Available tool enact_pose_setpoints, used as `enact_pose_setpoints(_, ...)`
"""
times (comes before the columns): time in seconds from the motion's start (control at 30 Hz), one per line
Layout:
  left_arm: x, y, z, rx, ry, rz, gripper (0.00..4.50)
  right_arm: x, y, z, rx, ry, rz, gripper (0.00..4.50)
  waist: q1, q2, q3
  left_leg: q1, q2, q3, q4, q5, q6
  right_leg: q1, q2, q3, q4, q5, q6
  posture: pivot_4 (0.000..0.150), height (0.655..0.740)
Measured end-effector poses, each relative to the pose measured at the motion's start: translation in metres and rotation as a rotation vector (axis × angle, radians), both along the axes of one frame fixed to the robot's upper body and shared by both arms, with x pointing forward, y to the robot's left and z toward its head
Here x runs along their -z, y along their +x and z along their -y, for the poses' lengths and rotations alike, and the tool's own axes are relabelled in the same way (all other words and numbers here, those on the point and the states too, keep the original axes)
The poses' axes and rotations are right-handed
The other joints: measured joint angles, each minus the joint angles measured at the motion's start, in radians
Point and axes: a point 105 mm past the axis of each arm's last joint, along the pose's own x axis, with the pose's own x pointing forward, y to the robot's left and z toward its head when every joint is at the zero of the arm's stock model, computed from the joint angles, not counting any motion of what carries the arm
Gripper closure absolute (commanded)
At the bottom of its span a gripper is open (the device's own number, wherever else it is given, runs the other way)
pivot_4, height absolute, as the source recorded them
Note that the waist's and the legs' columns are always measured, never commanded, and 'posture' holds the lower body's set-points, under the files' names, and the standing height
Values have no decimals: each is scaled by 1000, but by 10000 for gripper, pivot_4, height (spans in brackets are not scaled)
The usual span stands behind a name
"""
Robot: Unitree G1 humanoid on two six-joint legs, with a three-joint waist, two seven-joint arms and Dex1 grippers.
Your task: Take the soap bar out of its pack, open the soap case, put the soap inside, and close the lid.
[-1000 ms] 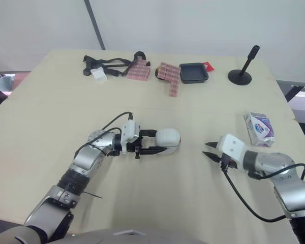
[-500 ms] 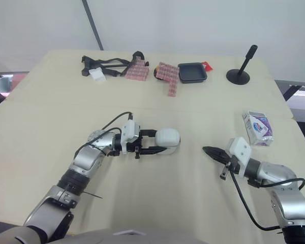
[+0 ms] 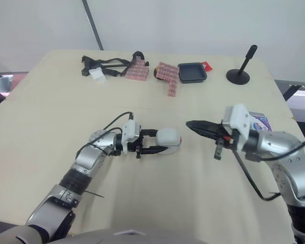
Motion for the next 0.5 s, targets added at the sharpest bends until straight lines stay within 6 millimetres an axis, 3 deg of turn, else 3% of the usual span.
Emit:
enact_pose_setpoints(0.1,0,-1,0,3,-7,8,25932,-8,0,-21,-64,-29,11,44776,0,0,0,0,0,0,0,0,0,0,0,0,0,0,0,1500,7400)
enact_pose_setpoints(0.27,2,-4,0,-8,-36,13,25932,-4,5,-38,-93,-96,-22,44776,3,0,0,-1,0,0,0,0,-1,-1,0,0,0,0,0,1500,7400)
enact_pose_setpoints(0.5,1,-5,-1,-18,-56,27,25932,4,8,-45,-97,-161,-42,44776,6,0,0,-1,0,0,0,2,-6,0,0,0,-1,0,0,1500,7400)
